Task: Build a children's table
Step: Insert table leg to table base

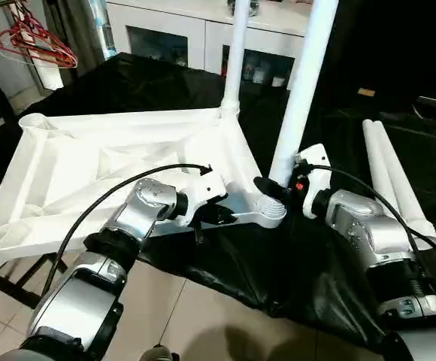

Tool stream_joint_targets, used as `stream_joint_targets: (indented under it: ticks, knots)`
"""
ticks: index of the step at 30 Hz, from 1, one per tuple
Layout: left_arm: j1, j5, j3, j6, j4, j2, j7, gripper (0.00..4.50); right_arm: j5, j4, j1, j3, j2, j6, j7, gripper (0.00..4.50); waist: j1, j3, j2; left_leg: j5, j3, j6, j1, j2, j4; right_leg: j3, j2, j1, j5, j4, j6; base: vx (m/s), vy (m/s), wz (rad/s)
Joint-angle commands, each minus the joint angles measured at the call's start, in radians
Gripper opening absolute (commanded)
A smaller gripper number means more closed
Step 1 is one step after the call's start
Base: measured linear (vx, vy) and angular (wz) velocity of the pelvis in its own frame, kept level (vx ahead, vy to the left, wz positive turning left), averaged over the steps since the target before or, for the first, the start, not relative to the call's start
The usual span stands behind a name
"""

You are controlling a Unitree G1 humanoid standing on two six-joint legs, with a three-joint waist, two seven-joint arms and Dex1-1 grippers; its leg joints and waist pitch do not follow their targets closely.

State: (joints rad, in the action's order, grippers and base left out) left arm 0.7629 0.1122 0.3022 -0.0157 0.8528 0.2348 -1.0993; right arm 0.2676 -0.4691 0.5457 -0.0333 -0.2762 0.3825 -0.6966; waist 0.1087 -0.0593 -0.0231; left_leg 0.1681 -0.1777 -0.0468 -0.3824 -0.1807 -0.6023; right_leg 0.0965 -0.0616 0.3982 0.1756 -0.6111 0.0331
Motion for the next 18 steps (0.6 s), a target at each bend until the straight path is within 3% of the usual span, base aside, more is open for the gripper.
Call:
stream_joint_targets:
  ticks: [1,12,13,15,18]
  knots:
    - [-0.026,0.0,0.02,-0.011,-0.005,-0.008,-0.031,0.0,0.007,-0.038,0.003,0.015,0.007,-0.005,-0.002,1.91,0.002,0.075,-0.012,0.155,0.019,0.044,0.018,-0.059,0.068,-0.063,-0.11,-0.056,0.225,0.076,0.176,0.0,0.0,0.0]
    - [-0.018,-0.026,-0.032,-0.034,-0.017,-0.024,0.053,0.0,0.09,-0.045,-0.125,0.092,0.049,-0.025,-0.031,1.91,0.011,0.073,-0.008,0.177,0.02,0.044,0.019,-0.061,0.07,-0.062,-0.113,-0.054,0.261,0.084,0.168,0.0,0.0,0.0]
    - [-0.016,-0.023,-0.034,-0.032,-0.017,-0.024,0.064,0.0,0.092,-0.043,-0.138,0.097,0.053,-0.032,-0.033,1.91,0.012,0.073,-0.013,0.181,0.021,0.044,0.02,-0.061,0.071,-0.062,-0.113,-0.055,0.264,0.083,0.166,0.0,0.0,0.0]
    - [-0.01,-0.013,-0.035,-0.032,-0.009,-0.023,0.086,0.0,0.102,-0.044,-0.171,0.118,0.064,-0.053,-0.03,1.91,0.015,0.073,-0.01,0.186,0.021,0.045,0.021,-0.062,0.072,-0.062,-0.115,-0.051,0.278,0.085,0.163,0.0,0.0,0.0]
    - [-0.009,-0.011,-0.037,-0.038,-0.009,-0.02,0.096,0.0,0.102,-0.035,-0.199,0.116,0.066,-0.066,-0.034,1.91,0.016,0.072,-0.014,0.2,0.021,0.042,0.021,-0.061,0.073,-0.061,-0.115,-0.052,0.297,0.088,0.159,0.0,0.0,0.0]
